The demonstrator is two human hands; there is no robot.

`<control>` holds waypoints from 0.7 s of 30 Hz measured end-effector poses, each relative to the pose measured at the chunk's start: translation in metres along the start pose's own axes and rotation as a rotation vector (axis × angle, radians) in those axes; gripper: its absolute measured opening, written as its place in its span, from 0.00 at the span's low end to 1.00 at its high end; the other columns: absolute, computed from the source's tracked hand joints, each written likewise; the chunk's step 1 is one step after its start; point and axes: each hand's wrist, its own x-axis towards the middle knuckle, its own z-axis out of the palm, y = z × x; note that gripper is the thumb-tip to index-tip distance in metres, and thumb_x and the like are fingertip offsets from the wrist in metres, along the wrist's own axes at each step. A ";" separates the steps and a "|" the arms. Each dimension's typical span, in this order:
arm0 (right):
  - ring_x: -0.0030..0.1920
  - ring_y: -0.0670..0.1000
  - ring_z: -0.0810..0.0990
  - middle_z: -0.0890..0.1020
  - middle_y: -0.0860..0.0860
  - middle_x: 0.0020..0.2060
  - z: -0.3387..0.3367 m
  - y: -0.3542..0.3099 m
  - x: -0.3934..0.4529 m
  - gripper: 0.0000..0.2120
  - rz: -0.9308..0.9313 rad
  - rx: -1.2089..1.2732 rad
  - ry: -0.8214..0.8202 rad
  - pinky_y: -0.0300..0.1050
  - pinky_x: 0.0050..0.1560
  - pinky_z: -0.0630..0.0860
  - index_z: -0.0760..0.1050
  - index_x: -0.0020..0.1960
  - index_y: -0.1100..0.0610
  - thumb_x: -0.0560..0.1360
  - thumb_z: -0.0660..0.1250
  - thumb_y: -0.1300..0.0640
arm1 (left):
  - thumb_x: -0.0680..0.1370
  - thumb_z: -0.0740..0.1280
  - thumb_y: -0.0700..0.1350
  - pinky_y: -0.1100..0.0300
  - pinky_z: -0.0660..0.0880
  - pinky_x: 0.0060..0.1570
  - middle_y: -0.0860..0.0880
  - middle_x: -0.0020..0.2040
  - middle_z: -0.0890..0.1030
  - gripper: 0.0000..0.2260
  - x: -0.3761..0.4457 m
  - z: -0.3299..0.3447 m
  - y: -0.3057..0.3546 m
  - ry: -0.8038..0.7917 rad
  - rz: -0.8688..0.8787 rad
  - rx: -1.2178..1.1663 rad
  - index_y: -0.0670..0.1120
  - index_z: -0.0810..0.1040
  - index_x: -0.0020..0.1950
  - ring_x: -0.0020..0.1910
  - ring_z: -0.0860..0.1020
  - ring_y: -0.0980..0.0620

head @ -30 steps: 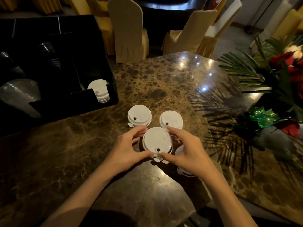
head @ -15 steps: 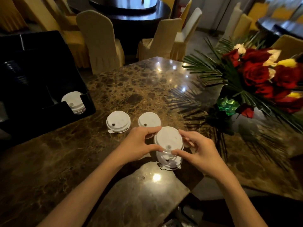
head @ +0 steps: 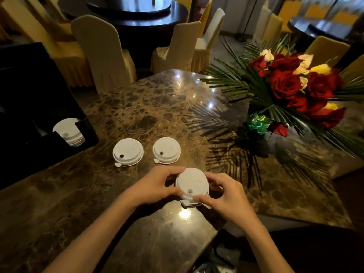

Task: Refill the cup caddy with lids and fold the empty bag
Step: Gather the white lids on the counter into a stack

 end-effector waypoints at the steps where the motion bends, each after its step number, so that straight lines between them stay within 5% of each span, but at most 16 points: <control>1: 0.55 0.38 0.78 0.81 0.37 0.56 0.001 0.000 0.000 0.33 0.009 -0.002 0.003 0.39 0.55 0.80 0.77 0.68 0.40 0.65 0.78 0.34 | 0.74 0.75 0.45 0.52 0.73 0.68 0.59 0.64 0.81 0.26 0.000 0.000 -0.001 -0.002 -0.004 0.004 0.57 0.75 0.71 0.66 0.77 0.59; 11: 0.54 0.38 0.79 0.81 0.40 0.56 0.008 0.001 -0.006 0.33 0.079 0.026 0.019 0.34 0.53 0.79 0.78 0.65 0.46 0.64 0.82 0.38 | 0.74 0.75 0.43 0.55 0.74 0.66 0.60 0.64 0.80 0.26 0.003 0.006 -0.003 -0.009 -0.012 0.075 0.59 0.74 0.69 0.65 0.75 0.60; 16: 0.55 0.36 0.78 0.80 0.39 0.57 0.014 0.000 -0.011 0.33 0.091 0.064 0.062 0.31 0.53 0.78 0.76 0.67 0.45 0.65 0.83 0.41 | 0.72 0.76 0.44 0.65 0.73 0.64 0.65 0.63 0.79 0.31 0.005 0.005 0.000 0.016 -0.046 0.054 0.76 0.71 0.63 0.64 0.75 0.65; 21: 0.55 0.37 0.79 0.81 0.36 0.56 0.016 -0.002 -0.008 0.33 0.064 0.082 0.094 0.34 0.52 0.80 0.77 0.65 0.43 0.63 0.83 0.41 | 0.68 0.77 0.45 0.65 0.72 0.66 0.68 0.61 0.79 0.31 0.000 0.004 0.002 0.051 -0.081 -0.046 0.76 0.73 0.59 0.64 0.76 0.65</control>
